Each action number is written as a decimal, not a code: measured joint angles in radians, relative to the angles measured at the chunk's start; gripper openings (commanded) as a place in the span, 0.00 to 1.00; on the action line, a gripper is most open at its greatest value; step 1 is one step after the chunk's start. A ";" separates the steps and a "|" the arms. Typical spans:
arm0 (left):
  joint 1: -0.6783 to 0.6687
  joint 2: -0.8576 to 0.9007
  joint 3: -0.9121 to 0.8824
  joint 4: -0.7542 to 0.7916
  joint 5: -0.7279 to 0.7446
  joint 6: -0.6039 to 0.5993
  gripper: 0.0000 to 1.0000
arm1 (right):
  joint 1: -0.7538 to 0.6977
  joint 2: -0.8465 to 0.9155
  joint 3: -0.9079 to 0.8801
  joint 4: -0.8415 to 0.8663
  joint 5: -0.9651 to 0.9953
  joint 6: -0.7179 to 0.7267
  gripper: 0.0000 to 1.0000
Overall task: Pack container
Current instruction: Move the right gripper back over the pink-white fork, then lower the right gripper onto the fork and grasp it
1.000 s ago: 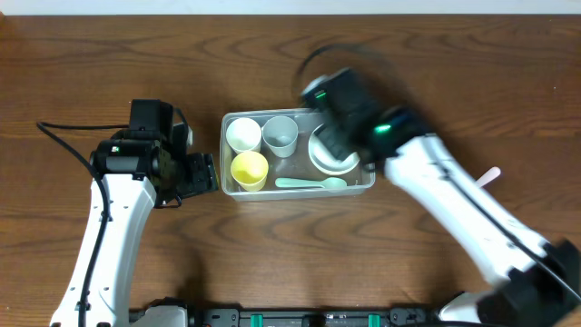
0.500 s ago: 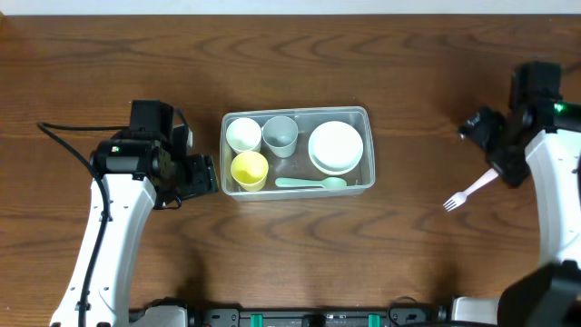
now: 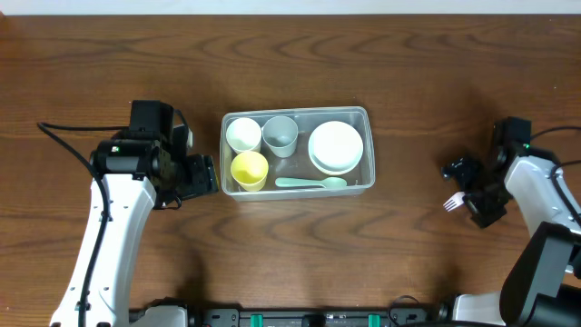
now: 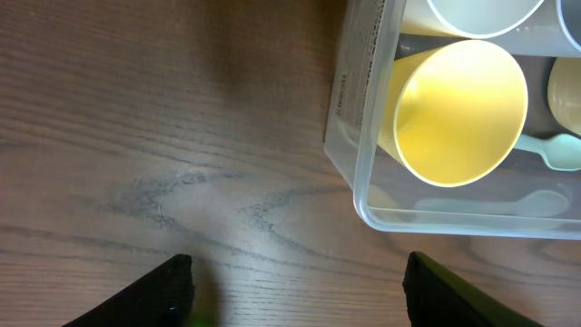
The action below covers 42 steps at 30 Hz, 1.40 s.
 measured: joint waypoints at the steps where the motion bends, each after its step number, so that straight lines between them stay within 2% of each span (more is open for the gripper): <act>1: 0.000 0.000 0.000 0.000 0.000 0.000 0.75 | 0.000 0.000 -0.016 0.016 -0.001 0.002 0.99; 14: 0.000 0.000 0.000 -0.002 0.000 0.000 0.75 | 0.000 0.000 -0.087 0.147 0.016 0.021 0.98; 29: 0.000 0.000 0.000 -0.004 0.000 0.000 0.75 | 0.000 0.000 -0.107 0.155 0.058 0.025 0.98; 35: 0.000 0.000 0.000 -0.004 0.000 0.000 0.75 | 0.000 0.000 -0.108 0.150 0.067 0.028 0.93; 42: 0.000 0.000 0.000 -0.004 0.000 0.000 0.75 | 0.000 0.000 -0.113 0.137 0.080 0.034 0.94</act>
